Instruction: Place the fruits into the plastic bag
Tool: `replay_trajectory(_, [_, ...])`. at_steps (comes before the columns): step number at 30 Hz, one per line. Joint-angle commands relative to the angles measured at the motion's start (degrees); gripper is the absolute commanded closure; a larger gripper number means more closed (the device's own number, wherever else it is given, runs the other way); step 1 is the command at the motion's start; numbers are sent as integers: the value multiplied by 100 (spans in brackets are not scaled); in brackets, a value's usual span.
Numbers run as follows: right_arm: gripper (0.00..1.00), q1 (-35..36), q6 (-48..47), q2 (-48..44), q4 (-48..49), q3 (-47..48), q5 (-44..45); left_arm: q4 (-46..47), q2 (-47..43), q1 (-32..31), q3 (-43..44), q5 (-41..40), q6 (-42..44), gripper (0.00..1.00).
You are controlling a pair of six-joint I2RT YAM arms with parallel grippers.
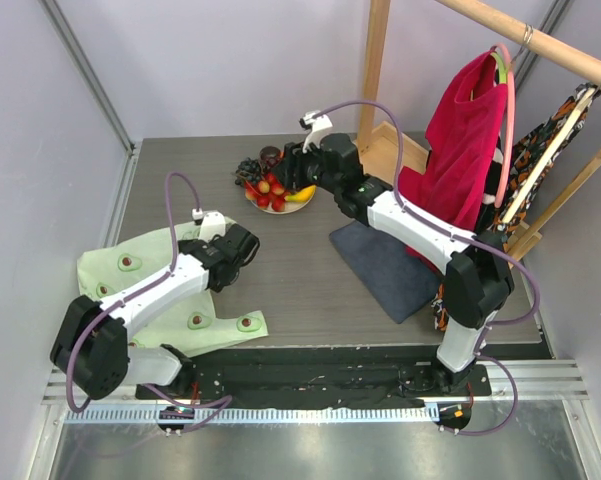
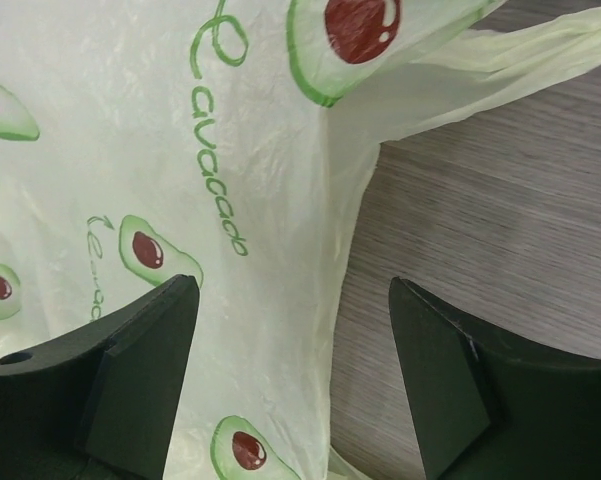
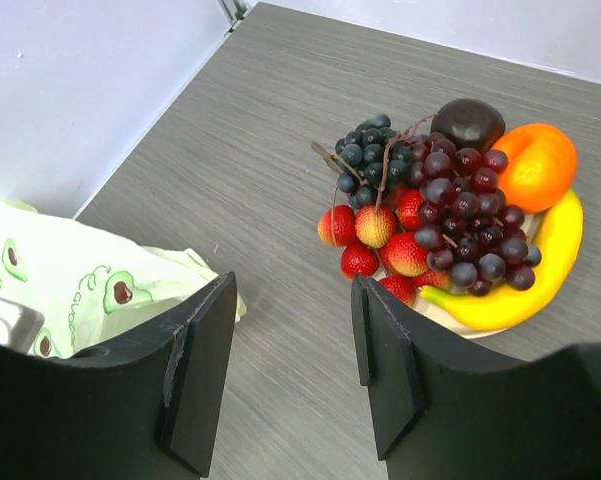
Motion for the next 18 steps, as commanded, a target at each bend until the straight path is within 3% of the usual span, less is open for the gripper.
replay_trajectory(1, [43,34,55,-525,291,-30,-69,-293,148,-22,40,-630,-417,19])
replay_trajectory(7, [43,26,143,-683,343,-144,-96,-100,262,302,-30,-87,-136,30])
replay_trajectory(16, [42,34,178,-929,431,-302,-131,-117,824,347,128,257,75,37])
replay_trajectory(18, [42,34,152,-956,440,-337,-105,-99,904,347,163,372,137,46])
